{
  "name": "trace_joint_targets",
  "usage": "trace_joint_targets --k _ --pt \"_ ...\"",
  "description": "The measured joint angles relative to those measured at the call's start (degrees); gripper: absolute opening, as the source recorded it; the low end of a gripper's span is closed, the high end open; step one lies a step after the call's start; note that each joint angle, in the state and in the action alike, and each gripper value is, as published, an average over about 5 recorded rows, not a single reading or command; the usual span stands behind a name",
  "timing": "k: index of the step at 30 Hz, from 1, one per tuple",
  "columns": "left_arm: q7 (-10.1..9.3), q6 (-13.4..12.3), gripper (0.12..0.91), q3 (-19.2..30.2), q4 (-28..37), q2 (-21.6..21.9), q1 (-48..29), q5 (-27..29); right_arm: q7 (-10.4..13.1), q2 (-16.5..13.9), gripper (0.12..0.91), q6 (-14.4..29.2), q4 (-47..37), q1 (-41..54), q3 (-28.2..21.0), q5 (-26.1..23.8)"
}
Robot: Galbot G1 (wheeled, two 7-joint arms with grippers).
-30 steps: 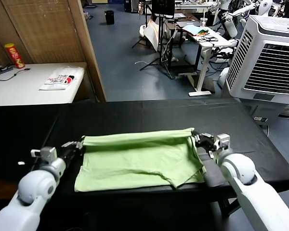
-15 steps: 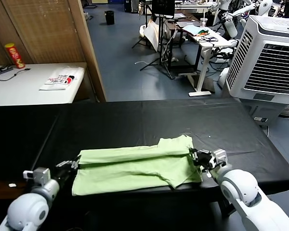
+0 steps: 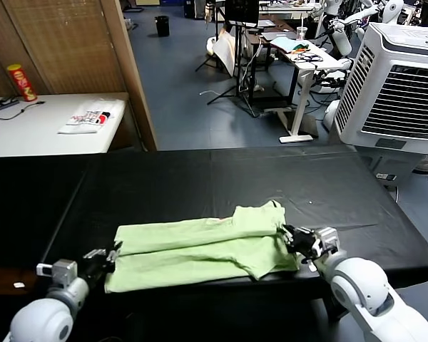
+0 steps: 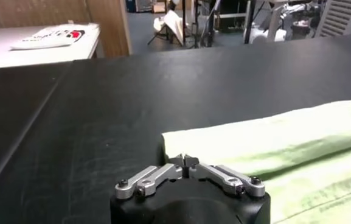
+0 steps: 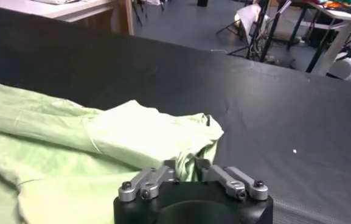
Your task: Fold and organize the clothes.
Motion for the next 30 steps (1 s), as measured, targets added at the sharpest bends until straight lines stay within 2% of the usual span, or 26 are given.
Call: trace_joint_targets --k 3,6,9,14,19,26,28,30 --pt "-0.32 0.19 0.64 -0.16 -0.27 -0.28 -0.53 -0.87 1.06 1.42 0.776 1.19 -2.07 2.37 -0.4 -1.18" --pt "-1.1 0.55 0.758 0.15 0.63 -1.0 -2.15 -2.81 1.57 3.68 0.795 1.57 -5.18 5.75 -1.67 -2.67" --pt "-1.46 1.37 0.793 0.97 2.43 -1.86 -4.91 -5.47 1.85 6.27 0.798 1.69 -8.61 9.17 -3.25 -4.0" --pt "-2.12 2.78 0.798 2.7 6.18 -3.19 -10.2 -8.78 1.88 10.22 0.798 1.88 -13.99 13.27 -5.46 -5.19" --pt "-3.4 3.72 0.798 3.65 9.3 -4.21 -13.89 -12.42 1.95 12.77 0.783 1.81 -17.9 14.6 -6.8 -6.2" --pt "-3.29 3.78 0.795 3.74 11.16 -4.58 -14.74 -13.07 1.82 14.37 0.67 2.05 -21.02 15.09 -7.52 -7.02" --pt "-3.26 3.67 0.76 3.68 11.45 -4.7 -14.69 -12.95 1.69 14.95 0.654 2.39 -21.64 15.13 -7.43 -7.47" --pt "-3.27 3.57 0.676 3.57 11.66 -4.83 -14.55 -12.84 1.58 15.58 0.618 2.84 -22.06 15.0 -7.27 -7.93"
